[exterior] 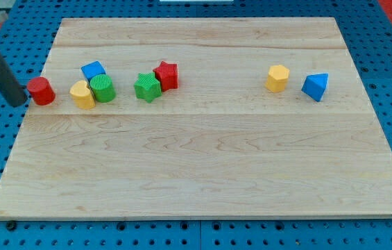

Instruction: Slide red circle along with group of blocks right a bit

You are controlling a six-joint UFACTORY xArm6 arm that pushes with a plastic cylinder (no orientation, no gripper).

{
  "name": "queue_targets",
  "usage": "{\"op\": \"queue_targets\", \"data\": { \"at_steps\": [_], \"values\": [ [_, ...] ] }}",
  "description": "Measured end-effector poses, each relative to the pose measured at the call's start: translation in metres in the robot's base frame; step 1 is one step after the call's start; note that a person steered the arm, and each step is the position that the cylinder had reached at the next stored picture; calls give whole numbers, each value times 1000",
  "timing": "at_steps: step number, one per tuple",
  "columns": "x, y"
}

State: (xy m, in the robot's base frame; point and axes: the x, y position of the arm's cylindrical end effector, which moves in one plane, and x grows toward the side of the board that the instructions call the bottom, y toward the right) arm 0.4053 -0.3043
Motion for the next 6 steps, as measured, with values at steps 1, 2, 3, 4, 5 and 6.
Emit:
{"op": "queue_targets", "data": {
  "at_steps": [1, 2, 3, 4, 5, 6],
  "values": [
    [-16, 4],
    [-16, 41],
    [-2, 39],
    [30, 34],
    [28, 37],
    [10, 55]
  ]
}}
